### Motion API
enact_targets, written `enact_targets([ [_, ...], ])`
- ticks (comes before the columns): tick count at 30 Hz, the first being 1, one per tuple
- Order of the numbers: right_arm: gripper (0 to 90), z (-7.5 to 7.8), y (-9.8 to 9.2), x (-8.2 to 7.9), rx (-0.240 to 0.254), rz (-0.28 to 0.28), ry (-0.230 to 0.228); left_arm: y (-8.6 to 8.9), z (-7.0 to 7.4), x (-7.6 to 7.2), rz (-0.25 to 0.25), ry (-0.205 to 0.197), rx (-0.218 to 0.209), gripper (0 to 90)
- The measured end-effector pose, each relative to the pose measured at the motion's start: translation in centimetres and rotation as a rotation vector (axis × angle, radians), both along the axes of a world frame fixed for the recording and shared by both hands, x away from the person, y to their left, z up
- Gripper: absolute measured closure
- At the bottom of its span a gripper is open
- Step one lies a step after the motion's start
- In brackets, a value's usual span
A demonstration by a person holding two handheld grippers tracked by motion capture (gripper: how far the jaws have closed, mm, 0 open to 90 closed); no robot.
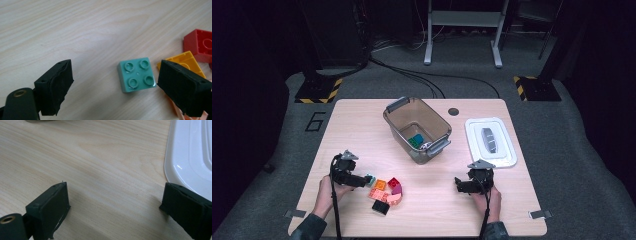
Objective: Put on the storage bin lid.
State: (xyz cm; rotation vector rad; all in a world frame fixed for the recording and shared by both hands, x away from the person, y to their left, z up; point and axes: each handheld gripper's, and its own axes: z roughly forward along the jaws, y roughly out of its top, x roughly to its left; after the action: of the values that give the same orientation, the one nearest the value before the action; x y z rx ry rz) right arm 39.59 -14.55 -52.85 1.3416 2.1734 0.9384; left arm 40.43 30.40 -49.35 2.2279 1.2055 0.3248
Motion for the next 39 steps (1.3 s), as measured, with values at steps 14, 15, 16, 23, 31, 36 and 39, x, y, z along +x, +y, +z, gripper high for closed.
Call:
enact_targets([
  [14, 6.2, 0.0, 0.0, 0.0, 0.001, -0.002, 0.002, -0.3, -1.2, -0.6, -0.025, -0.051, 0.04, 53.9],
  [15, 6.2, 0.0, 0.0, 0.0, 0.002, -0.002, 0.002, -0.2, -1.2, -0.6, -0.03, -0.055, 0.041, 57.1],
  [16, 6.2, 0.0, 0.0, 0.0, 0.001, -0.001, 0.001, -0.2, -1.2, -0.7, -0.028, -0.059, 0.039, 58.2],
  [23, 6.2, 0.0, 0.0, -0.1, 0.003, -0.007, 0.002, 0.3, -0.6, -0.6, -0.034, -0.062, 0.002, 59.1],
  [31, 6.2, 0.0, 0.0, 0.0, 0.001, -0.004, 0.0, 0.6, 1.0, -0.3, -0.031, -0.081, -0.027, 59.1],
  [36, 6.2, 0.0, 0.0, 0.0, 0.001, -0.002, -0.001, 0.5, 2.4, 0.1, -0.044, -0.084, -0.05, 59.1],
  [39, 6.2, 0.0, 0.0, 0.0, 0.002, -0.003, 0.002, 0.2, 3.2, 0.3, -0.055, -0.088, -0.048, 59.1],
])
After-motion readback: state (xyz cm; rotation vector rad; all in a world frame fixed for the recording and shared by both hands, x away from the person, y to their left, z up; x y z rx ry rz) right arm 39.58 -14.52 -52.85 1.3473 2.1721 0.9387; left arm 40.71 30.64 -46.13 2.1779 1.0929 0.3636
